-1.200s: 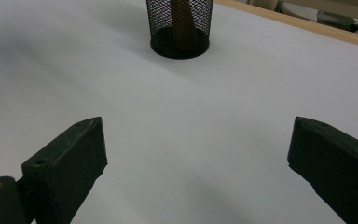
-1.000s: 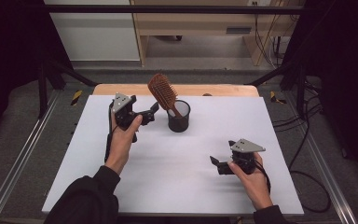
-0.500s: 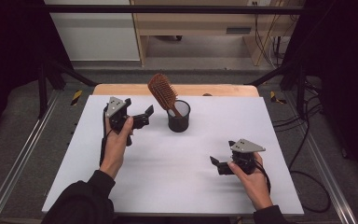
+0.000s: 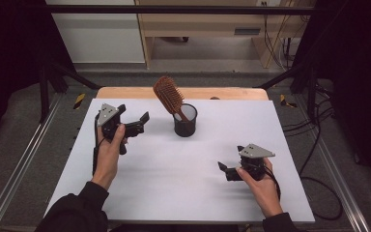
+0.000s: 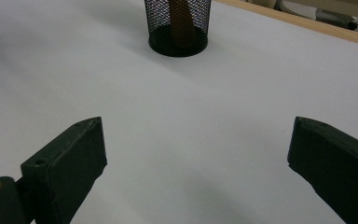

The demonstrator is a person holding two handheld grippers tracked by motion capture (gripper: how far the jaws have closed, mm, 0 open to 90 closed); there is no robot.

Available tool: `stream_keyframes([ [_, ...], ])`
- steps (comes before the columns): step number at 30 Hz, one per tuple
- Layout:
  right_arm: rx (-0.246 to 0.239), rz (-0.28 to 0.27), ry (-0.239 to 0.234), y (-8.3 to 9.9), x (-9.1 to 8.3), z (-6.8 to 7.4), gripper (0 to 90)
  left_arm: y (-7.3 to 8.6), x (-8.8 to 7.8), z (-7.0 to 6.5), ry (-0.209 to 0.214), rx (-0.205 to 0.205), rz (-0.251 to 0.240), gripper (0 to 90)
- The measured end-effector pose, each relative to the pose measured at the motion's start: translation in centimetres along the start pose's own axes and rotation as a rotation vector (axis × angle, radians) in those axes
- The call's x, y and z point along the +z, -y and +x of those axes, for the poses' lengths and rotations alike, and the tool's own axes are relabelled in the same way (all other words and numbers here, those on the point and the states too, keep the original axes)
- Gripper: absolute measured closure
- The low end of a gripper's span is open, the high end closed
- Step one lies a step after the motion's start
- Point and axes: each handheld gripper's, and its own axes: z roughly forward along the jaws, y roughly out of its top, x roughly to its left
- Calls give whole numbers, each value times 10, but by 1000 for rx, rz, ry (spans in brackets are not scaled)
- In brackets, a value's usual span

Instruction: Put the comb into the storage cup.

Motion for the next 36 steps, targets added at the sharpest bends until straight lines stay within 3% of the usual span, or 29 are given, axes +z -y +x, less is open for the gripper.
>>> stream_keyframes([
  [10,23,-34,9,-1,-5,-1,47,-8,-29,18,-30,10,-18,20],
  [20,28,-64,25,-2,-8,-1,52,-1,-60,34,-48,10,-12,20],
  [30,67,-90,19,0,-12,-5,64,-5,-95,42,-72,39,-9,21],
  [36,61,-111,7,0,-14,-5,72,0,-111,42,-75,70,-1,20],
])
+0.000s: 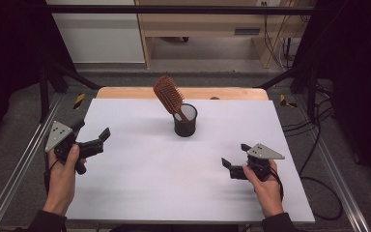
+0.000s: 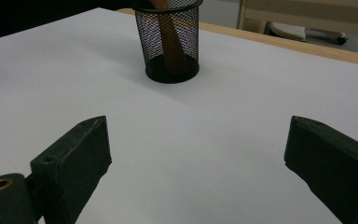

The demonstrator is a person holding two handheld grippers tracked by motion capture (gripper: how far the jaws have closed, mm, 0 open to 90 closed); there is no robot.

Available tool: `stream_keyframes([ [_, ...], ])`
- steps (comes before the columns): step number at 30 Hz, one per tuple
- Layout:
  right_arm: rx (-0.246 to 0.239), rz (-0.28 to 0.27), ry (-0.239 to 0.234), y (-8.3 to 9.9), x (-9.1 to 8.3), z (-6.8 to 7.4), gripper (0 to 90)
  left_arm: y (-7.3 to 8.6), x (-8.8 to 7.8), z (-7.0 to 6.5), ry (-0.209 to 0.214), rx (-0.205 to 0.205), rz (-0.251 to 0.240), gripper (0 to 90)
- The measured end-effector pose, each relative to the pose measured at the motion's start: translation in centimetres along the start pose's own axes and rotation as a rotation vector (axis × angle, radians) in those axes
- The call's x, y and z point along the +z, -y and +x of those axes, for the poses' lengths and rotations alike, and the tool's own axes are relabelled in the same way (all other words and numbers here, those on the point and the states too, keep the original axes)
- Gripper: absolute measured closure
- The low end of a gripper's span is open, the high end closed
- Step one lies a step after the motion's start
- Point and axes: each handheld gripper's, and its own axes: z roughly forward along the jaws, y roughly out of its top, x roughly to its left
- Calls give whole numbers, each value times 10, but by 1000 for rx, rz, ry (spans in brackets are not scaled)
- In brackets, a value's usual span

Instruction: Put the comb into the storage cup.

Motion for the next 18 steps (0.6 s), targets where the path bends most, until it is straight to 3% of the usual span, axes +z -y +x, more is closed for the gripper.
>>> stream_keyframes([
  [9,8,-44,4,0,-6,-2,67,1,-21,7,-21,13,-3,19],
  [13,-8,-86,21,0,-9,-2,58,2,-29,11,-7,17,-21,20],
  [18,-33,-120,31,1,-11,-3,40,13,-35,18,-20,16,-27,18],
])
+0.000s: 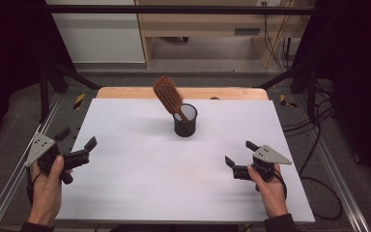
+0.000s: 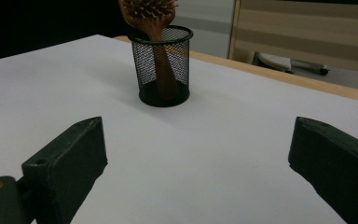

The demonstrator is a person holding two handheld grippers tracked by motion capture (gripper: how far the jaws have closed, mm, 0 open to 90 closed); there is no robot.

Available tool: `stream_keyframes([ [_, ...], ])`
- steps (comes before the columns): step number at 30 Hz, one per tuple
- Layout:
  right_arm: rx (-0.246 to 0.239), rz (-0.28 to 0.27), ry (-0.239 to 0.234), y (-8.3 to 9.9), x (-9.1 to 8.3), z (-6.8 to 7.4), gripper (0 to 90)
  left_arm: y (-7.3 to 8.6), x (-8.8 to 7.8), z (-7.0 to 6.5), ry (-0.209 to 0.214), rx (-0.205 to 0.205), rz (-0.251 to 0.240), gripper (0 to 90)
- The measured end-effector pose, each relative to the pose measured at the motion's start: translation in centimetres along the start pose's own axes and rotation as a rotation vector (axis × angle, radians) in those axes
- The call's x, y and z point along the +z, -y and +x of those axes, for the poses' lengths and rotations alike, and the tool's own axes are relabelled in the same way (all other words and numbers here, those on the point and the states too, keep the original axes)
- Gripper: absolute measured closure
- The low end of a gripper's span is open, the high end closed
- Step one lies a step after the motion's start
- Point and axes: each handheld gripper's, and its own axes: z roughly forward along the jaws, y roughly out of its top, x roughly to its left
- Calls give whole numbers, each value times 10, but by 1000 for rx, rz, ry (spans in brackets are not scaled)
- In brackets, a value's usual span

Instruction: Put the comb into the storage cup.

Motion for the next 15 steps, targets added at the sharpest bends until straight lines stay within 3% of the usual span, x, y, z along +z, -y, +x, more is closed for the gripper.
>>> stream_keyframes([
  [8,-10,-16,14,3,-5,-3,39,27,-8,10,-29,-38,-6,21],
  [15,-10,-17,16,8,-15,-7,42,48,-13,11,-14,-66,-19,32],
])
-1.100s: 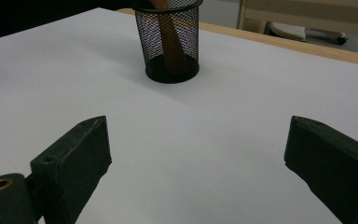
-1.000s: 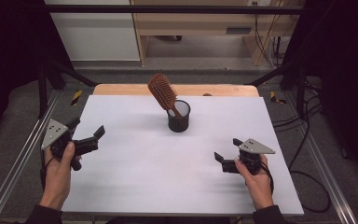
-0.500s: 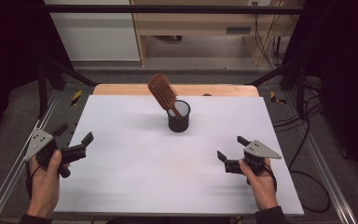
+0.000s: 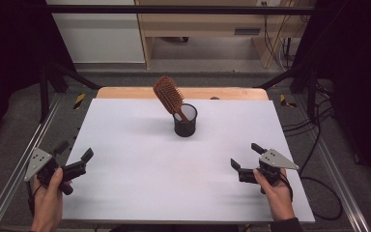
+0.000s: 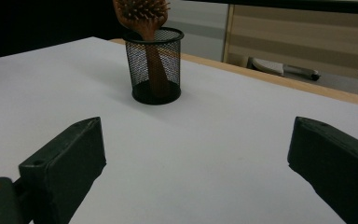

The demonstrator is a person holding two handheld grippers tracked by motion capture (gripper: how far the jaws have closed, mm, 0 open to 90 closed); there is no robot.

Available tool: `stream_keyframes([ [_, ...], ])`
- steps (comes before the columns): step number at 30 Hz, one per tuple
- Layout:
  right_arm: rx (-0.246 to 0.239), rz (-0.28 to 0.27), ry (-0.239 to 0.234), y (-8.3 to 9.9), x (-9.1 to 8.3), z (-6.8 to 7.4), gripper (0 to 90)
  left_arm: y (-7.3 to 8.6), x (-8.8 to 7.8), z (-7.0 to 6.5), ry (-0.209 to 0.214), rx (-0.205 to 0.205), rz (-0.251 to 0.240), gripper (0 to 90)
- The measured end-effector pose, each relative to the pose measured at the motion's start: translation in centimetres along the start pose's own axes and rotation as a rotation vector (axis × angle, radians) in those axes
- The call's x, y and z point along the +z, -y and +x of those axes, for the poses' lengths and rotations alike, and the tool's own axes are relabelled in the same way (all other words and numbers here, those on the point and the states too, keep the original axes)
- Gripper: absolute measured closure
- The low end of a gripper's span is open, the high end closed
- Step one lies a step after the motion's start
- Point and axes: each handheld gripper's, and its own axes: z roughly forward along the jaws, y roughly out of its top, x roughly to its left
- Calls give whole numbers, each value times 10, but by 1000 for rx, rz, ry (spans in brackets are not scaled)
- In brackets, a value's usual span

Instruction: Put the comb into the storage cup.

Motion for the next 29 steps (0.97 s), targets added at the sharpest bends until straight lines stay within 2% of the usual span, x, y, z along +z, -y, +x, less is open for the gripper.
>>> stream_keyframes([
  [6,-1,-8,14,4,-9,-7,41,12,-3,-4,18,-12,4,27],
  [12,-1,-24,20,9,-18,-14,38,16,-6,-12,35,4,-1,22],
  [15,9,-39,9,10,-21,-15,34,17,-8,-17,49,28,-1,20],
  [20,12,-44,7,10,-20,-14,33,21,-13,-28,79,53,-4,21],
  [24,3,-46,-11,9,-17,-11,33,23,-19,-36,90,44,-25,20],
  [29,-19,-47,-37,8,-13,-5,34,20,-20,-37,85,44,-59,19],
])
